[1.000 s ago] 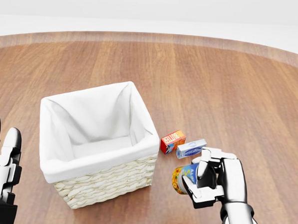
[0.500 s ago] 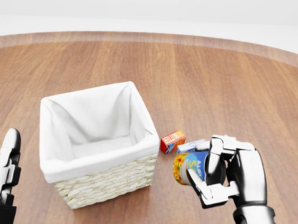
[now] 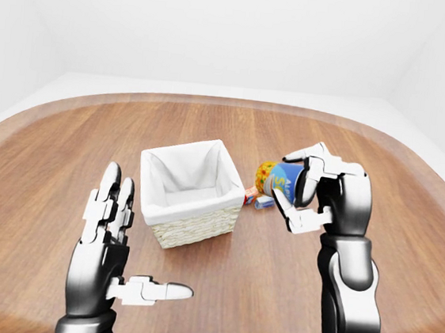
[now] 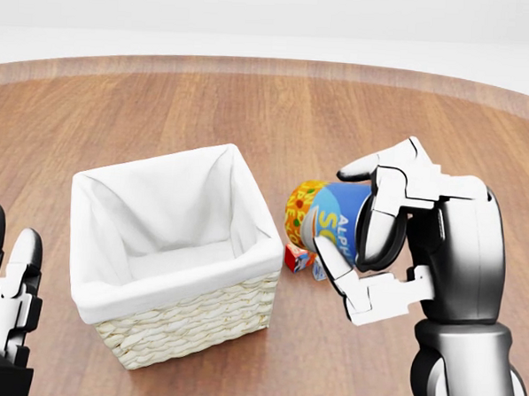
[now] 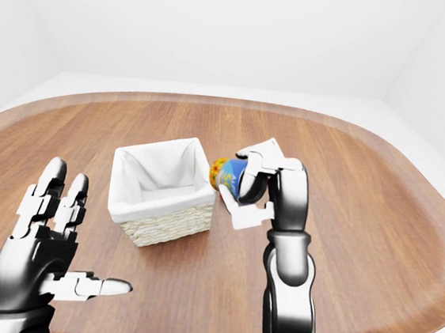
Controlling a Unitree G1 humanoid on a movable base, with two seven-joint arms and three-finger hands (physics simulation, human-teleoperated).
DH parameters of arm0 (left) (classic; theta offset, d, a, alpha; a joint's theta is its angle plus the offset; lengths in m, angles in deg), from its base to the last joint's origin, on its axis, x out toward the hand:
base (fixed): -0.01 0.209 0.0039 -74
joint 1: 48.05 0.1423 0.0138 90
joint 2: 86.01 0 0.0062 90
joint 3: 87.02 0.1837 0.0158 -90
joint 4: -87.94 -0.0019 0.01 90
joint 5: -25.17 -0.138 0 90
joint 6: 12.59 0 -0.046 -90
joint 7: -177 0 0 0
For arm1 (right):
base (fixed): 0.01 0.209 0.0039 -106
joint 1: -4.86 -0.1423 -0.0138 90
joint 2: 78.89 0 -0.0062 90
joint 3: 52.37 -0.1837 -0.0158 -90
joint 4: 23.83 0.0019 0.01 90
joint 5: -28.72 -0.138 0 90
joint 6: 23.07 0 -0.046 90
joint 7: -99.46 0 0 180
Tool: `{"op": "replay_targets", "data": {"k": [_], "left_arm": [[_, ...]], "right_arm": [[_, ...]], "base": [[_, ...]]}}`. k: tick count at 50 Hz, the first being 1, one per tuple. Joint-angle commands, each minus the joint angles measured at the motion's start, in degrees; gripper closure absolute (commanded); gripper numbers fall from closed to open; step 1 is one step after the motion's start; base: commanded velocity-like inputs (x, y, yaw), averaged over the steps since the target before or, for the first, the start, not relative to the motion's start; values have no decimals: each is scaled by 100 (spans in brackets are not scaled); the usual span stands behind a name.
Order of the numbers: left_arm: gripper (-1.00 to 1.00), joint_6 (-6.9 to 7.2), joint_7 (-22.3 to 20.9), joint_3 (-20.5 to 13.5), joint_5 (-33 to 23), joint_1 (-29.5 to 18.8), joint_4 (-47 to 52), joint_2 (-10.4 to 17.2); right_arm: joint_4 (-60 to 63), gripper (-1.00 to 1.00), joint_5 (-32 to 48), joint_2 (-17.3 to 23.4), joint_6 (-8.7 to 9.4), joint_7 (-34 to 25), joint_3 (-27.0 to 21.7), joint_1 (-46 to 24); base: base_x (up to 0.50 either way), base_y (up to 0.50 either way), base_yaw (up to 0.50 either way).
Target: Pick up the alphabet soup and put it in the basket.
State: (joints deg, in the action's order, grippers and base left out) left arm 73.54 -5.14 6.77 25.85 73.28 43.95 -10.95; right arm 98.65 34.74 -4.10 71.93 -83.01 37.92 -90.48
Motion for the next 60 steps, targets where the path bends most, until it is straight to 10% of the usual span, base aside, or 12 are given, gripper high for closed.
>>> {"op": "replay_targets", "data": {"k": [1, 28, 60], "left_arm": [[-100, -17, -21, -2, 42, 48, 47, 17], [-100, -113, 60, 291, -5, 134, -66, 202], [-100, -113, -40, 268, 170, 290, 141, 260]], "right_arm": [[284, 100, 235, -108, 0, 331, 284, -724], [-3305, 100, 944, -805, 0, 1157, 543, -3283], [-6970, 100, 1577, -1503, 0, 2290, 693, -4350]], "base": [[0, 0, 0], [0, 0, 0], [0, 0, 0]]}}
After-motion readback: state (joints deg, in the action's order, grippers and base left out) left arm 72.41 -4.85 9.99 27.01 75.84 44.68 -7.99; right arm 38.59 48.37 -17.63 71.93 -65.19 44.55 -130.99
